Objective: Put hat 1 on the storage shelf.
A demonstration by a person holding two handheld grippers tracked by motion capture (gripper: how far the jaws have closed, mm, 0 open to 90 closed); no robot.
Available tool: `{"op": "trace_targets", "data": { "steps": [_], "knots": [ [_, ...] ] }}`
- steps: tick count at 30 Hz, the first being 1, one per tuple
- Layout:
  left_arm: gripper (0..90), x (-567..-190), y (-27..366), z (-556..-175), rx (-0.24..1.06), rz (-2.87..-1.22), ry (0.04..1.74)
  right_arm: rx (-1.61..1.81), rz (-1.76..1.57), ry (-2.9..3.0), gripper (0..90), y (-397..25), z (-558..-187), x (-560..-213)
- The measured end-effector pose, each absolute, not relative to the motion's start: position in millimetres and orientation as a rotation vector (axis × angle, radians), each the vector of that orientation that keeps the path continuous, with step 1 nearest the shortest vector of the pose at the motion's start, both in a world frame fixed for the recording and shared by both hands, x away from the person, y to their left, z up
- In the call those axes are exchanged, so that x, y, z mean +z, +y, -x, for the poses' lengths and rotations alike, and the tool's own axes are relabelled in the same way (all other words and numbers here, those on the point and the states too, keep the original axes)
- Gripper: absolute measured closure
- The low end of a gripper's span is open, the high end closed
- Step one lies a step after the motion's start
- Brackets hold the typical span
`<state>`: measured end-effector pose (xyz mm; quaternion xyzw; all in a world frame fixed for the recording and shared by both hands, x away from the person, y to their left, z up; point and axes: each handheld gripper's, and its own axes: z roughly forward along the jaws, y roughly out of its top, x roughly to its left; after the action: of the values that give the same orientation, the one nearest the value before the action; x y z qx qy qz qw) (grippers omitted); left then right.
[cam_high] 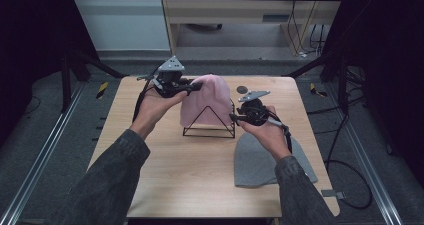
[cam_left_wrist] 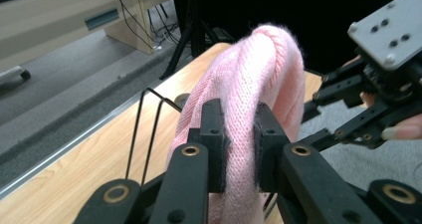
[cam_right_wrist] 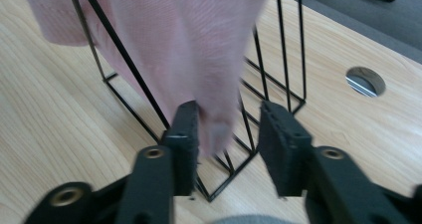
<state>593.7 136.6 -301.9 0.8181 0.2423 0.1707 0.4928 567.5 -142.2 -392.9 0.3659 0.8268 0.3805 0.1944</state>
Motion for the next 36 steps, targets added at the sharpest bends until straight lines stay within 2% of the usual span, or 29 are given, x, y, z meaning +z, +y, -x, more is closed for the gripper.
{"op": "trace_targets", "data": {
  "steps": [10,19,25,36],
  "knots": [
    [78.8,-318.2,137.3,-592.1,0.381,-1.981,0.594,1.076,-1.102,2.232,48.7,-174.7,-541.6,-393.8],
    [77.6,-331.2,143.4,-591.8,0.345,-1.984,0.606,1.076,-1.155,2.174,41.9,-185.5,-507.6,-428.2],
    [76.8,-345.0,143.4,-588.1,0.334,-2.006,0.608,1.083,-1.215,2.162,40.9,-189.3,-495.1,-448.8],
    [73.1,-358.3,143.4,-586.4,0.326,-2.039,0.618,1.052,-1.266,2.142,40.7,-200.6,-494.5,-456.5]
  ]
}}
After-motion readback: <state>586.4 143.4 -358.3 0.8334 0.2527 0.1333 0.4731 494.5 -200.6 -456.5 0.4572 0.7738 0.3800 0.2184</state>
